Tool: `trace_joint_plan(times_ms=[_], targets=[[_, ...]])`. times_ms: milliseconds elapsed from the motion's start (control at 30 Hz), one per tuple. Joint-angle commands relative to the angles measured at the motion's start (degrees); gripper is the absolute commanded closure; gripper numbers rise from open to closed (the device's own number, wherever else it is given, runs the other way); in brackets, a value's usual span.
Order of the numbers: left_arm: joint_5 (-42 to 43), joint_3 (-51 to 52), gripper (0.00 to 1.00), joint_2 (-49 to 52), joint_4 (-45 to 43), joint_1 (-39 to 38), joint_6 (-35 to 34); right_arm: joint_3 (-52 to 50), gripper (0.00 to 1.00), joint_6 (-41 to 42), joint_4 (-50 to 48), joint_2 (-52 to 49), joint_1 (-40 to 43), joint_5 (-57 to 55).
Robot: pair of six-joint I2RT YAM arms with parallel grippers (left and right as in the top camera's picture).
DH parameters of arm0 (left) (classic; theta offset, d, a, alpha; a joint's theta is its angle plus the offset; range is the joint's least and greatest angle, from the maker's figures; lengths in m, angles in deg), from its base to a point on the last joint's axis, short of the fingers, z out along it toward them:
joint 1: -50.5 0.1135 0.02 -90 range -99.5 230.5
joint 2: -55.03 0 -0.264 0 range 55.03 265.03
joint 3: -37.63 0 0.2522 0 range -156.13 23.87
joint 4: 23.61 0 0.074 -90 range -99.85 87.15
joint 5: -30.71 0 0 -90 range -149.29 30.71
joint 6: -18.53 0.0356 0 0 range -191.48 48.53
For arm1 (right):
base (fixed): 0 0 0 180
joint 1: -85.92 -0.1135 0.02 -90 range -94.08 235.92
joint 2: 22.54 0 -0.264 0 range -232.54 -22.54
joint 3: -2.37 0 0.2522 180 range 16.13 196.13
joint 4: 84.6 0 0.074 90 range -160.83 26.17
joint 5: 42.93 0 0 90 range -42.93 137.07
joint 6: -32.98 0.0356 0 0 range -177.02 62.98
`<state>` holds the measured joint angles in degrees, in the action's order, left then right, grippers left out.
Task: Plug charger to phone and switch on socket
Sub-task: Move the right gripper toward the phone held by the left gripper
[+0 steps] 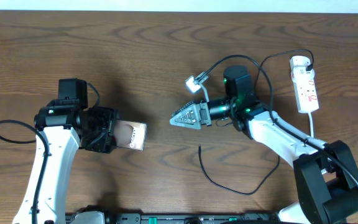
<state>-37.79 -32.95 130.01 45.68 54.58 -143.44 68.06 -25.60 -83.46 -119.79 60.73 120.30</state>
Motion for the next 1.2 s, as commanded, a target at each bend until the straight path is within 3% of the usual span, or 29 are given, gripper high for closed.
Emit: trace_joint_plan(times_ms=[0,867,1167], targets=[[2.10,-0.42,0.93,-0.83,0.11,0.20,0.35,0.52,0.29,1.42,0.26,0.15,-1.81,-3.65],[8.48,-0.42,0.93,-0.83,0.15,0.00,0.31,0.52,0.28,5.46,0.15,0.15,-12.24,-15.15],[9.79,-0.42,0.93,-0.83,0.11,-2.95,-3.23,0.52,0.30,10.21,-1.90,0.15,-16.37,-21.79]])
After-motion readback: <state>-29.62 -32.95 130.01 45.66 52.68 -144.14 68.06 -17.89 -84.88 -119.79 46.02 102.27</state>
